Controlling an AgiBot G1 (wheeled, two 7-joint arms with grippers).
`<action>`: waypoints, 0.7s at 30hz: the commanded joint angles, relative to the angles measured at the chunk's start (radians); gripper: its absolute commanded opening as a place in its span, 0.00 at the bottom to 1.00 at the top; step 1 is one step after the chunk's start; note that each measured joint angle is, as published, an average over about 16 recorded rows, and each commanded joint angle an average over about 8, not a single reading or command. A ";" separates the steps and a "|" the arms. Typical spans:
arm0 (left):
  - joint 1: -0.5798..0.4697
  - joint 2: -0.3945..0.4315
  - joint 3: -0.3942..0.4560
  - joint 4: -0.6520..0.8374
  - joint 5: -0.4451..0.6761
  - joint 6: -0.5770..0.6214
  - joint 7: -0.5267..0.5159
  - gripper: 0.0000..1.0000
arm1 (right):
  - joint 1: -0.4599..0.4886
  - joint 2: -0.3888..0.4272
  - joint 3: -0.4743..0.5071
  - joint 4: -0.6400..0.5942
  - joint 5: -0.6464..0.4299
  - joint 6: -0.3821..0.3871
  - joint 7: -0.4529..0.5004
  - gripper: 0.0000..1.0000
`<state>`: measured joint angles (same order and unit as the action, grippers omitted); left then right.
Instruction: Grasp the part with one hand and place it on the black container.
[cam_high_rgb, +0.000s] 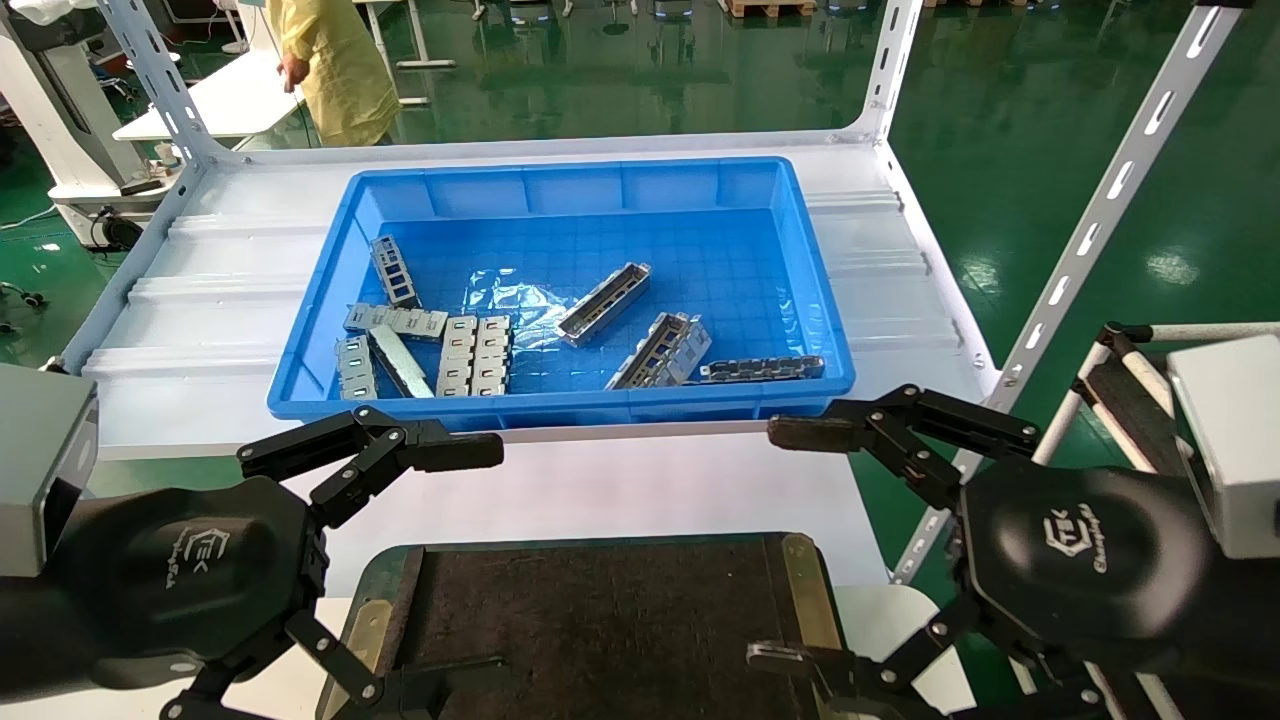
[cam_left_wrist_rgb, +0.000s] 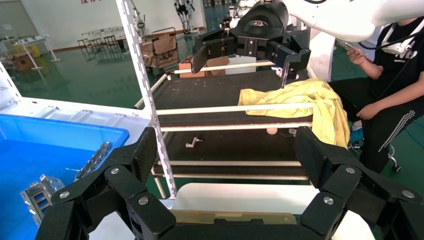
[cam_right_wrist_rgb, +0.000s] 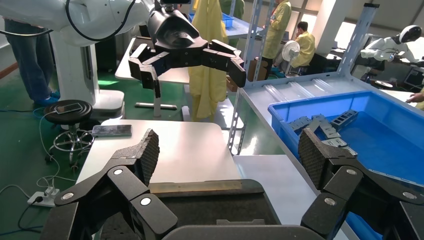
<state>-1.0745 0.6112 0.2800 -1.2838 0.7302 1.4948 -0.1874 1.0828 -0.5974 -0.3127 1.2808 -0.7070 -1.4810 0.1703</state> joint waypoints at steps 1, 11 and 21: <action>0.000 0.000 0.000 0.000 0.000 0.000 0.000 1.00 | 0.000 0.000 0.000 0.000 0.000 0.000 0.000 1.00; 0.000 0.000 0.000 0.000 0.000 0.000 0.000 1.00 | 0.000 0.000 0.000 0.000 0.000 0.000 0.000 1.00; 0.000 0.000 0.000 0.000 0.000 0.000 0.000 1.00 | 0.000 0.000 0.000 0.000 0.000 0.000 0.000 1.00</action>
<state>-1.0745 0.6112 0.2800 -1.2838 0.7302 1.4948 -0.1874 1.0828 -0.5974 -0.3127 1.2808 -0.7070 -1.4810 0.1703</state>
